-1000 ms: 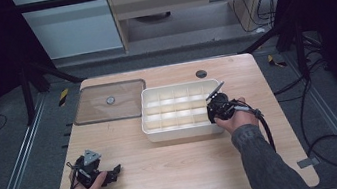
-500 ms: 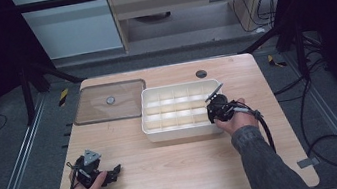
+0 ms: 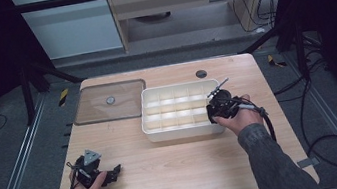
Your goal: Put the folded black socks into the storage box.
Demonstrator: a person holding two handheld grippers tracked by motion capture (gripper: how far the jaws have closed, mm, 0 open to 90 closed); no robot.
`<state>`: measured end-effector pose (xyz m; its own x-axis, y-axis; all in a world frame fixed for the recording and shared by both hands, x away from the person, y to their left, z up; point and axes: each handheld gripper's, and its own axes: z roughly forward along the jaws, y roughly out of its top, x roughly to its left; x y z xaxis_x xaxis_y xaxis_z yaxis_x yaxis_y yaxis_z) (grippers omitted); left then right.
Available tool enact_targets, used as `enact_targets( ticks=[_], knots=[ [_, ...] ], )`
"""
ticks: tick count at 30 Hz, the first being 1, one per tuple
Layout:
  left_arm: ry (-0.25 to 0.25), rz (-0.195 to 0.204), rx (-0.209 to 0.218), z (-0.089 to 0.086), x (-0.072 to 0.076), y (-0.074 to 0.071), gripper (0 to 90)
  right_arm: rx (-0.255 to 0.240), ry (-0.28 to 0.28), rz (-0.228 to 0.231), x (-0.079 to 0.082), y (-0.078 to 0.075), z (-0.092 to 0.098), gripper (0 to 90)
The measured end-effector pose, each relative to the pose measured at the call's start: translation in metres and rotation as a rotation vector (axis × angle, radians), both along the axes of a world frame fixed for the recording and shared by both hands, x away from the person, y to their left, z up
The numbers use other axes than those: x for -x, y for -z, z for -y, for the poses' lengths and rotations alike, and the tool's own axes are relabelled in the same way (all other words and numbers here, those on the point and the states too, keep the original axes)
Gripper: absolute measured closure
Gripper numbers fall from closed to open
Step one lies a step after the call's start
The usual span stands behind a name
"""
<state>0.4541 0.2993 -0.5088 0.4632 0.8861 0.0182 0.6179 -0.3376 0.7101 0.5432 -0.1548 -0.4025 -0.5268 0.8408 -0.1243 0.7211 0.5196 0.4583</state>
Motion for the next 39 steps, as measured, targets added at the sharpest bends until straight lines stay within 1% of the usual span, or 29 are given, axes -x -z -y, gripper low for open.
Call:
enact_targets(
  ticks=[5, 9, 13, 16, 19, 20, 23, 26, 30, 32, 37, 39],
  knots=[
    [0.001, -0.001, -0.004, 0.0, 0.0, 0.0, 0.0, -0.069, -0.017, 0.023, 0.005, -0.016, 0.002, 48.8],
    [0.001, -0.001, -0.003, 0.0, 0.0, 0.0, 0.0, -0.078, -0.023, 0.041, 0.004, -0.027, 0.004, 50.9],
    [0.0, 0.0, -0.001, 0.0, 0.0, 0.0, 0.0, -0.094, -0.02, 0.053, 0.002, -0.039, 0.008, 57.7],
    [0.002, 0.001, -0.002, 0.0, 0.0, 0.0, 0.0, -0.11, -0.026, 0.056, 0.001, -0.048, 0.011, 66.6],
    [0.0, 0.0, -0.001, 0.0, 0.0, 0.0, 0.0, -0.115, -0.034, 0.064, 0.0, -0.056, 0.014, 76.2],
    [0.0, 0.0, -0.001, 0.0, 0.0, 0.0, 0.0, -0.121, -0.029, 0.06, 0.0, -0.058, 0.014, 78.6],
    [-0.002, 0.002, 0.002, 0.0, 0.0, 0.0, 0.0, -0.11, -0.022, 0.044, -0.004, -0.06, 0.017, 85.0],
    [-0.002, 0.002, 0.001, 0.0, 0.0, 0.0, 0.0, -0.115, -0.015, 0.019, -0.009, -0.059, 0.019, 90.0],
    [0.0, 0.003, -0.001, 0.0, 0.0, 0.0, 0.0, -0.115, 0.0, -0.006, -0.016, -0.058, 0.021, 90.0],
    [0.0, 0.002, 0.001, 0.0, 0.0, 0.0, 0.0, -0.124, 0.002, -0.01, -0.019, -0.057, 0.022, 90.0],
    [0.001, 0.002, -0.001, 0.0, 0.0, 0.0, 0.0, -0.108, 0.003, -0.021, -0.024, -0.053, 0.019, 90.0],
    [0.001, 0.002, -0.002, 0.0, 0.0, 0.0, 0.0, -0.123, 0.007, -0.024, -0.026, -0.053, 0.018, 90.0]
  ],
)
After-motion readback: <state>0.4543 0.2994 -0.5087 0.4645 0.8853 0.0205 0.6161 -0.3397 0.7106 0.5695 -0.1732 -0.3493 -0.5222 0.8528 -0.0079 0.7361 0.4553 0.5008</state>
